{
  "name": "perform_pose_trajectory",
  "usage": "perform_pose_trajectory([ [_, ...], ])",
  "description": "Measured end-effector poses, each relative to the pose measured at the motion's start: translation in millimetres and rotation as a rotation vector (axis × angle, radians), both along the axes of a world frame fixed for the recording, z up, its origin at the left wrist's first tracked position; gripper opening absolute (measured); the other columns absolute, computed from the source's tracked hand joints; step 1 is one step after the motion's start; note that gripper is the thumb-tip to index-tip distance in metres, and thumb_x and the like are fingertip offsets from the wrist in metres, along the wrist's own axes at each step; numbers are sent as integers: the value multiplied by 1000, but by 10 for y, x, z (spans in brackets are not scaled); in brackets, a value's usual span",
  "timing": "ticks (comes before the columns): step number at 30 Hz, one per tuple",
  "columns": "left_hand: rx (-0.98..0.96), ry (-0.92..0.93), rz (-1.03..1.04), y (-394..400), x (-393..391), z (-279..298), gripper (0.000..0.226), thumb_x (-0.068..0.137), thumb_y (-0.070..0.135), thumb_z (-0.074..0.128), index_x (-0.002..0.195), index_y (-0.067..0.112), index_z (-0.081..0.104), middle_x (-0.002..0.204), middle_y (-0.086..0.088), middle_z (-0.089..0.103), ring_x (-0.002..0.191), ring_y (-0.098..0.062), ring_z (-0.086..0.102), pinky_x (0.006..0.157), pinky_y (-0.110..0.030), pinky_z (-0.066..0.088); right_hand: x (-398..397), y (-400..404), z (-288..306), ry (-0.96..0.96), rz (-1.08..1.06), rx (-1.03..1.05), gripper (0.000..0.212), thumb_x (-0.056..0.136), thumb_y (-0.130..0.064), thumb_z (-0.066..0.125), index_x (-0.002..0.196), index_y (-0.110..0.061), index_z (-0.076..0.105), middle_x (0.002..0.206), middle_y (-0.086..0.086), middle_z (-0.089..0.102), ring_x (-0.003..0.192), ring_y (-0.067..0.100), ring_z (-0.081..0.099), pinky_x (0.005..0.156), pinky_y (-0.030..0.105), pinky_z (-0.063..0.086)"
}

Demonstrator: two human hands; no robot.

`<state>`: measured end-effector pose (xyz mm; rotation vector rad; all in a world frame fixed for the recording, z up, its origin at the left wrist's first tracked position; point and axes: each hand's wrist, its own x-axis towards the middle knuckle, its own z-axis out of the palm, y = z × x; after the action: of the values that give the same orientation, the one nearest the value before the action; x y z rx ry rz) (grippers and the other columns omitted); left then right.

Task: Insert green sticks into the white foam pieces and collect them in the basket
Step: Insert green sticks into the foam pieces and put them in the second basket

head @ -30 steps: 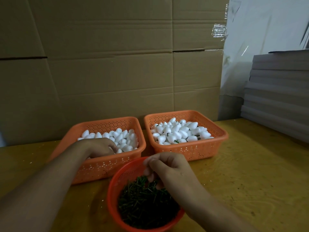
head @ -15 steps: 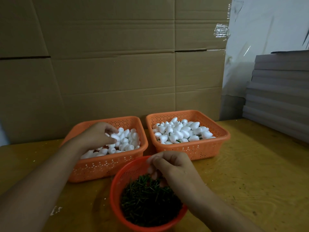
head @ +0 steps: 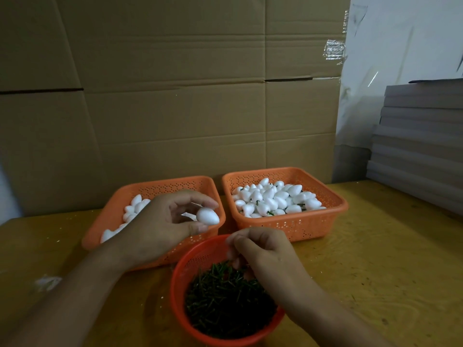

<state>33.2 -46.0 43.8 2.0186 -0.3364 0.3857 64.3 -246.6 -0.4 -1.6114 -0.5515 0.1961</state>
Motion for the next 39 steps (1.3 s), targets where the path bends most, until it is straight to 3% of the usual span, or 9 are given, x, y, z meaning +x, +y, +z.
perform_pose_trajectory([
  [3, -64, 55, -19, -39, -15, -66, 32, 81, 23, 71, 110, 37, 74, 107, 4, 75, 98, -6, 70, 82, -17, 53, 18, 0, -16, -23, -8, -9, 25, 97, -16, 55, 81, -16, 74, 72, 2, 72, 64, 11, 62, 57, 27, 46],
  [7, -605, 333, -136, -135, 19, -133, 23, 89, 29, 63, 104, 22, 79, 99, -8, 74, 79, -13, 68, 64, -24, 55, 39, 9, -40, -35, -25, -30, 25, 96, -16, 55, 79, -19, 74, 73, 3, 72, 64, 12, 63, 57, 29, 46],
  [10, -813, 442, -95, -161, 73, -145, 27, 84, 30, 65, 96, 10, 78, 94, -14, 74, 70, -15, 69, 59, -25, 57, 41, 6, -53, -52, -28, -42, 25, 95, -17, 54, 80, -22, 74, 73, 4, 73, 63, 16, 62, 56, 32, 46],
  [15, -928, 505, -73, -177, 56, -126, 64, 84, 26, 64, 139, -2, 50, 98, -16, 73, 71, -15, 71, 58, -24, 59, 51, 5, -65, -66, -27, -41, 24, 96, -20, 55, 81, -24, 74, 71, 2, 71, 62, 16, 62, 57, 35, 47],
  [23, -955, 531, -56, -220, 19, -90, 70, 78, 25, 67, 141, -1, 49, 98, -15, 73, 70, -15, 71, 55, -22, 58, 60, 12, -87, -78, -34, -45, 24, 95, -19, 55, 82, -26, 74, 73, 2, 72, 64, 16, 63, 58, 34, 47],
  [26, -827, 450, -34, -220, -7, -117, 45, 80, 22, 69, 121, 7, 61, 102, -16, 72, 78, -17, 72, 63, -24, 59, 60, -3, -82, -89, -27, -45, 23, 95, -20, 55, 83, -25, 74, 75, 3, 73, 64, 15, 63, 59, 33, 48],
  [29, -532, 273, 60, -224, -34, -152, 29, 72, 15, 81, 97, 18, 67, 101, -10, 73, 89, -16, 73, 73, -24, 58, 67, -10, -78, -106, -31, -53, 23, 95, -22, 56, 82, -24, 74, 74, 3, 73, 65, 15, 64, 59, 34, 48],
  [33, -7, -34, 214, -187, -36, -190, 39, 76, -2, 82, 85, 33, 68, 95, 4, 73, 96, -10, 70, 80, -23, 57, 58, -34, -85, -228, -64, -173, 21, 97, -23, 57, 84, -24, 74, 70, -5, 71, 57, 4, 61, 54, 23, 46],
  [39, 123, -62, 219, -159, -16, -230, 40, 77, 0, 81, 88, 36, 67, 98, 12, 71, 100, -7, 67, 88, -31, 57, 2, -11, -103, -514, -34, -457, 18, 91, -25, 54, 96, -24, 71, 78, -14, 69, 66, -2, 58, 60, 16, 43],
])
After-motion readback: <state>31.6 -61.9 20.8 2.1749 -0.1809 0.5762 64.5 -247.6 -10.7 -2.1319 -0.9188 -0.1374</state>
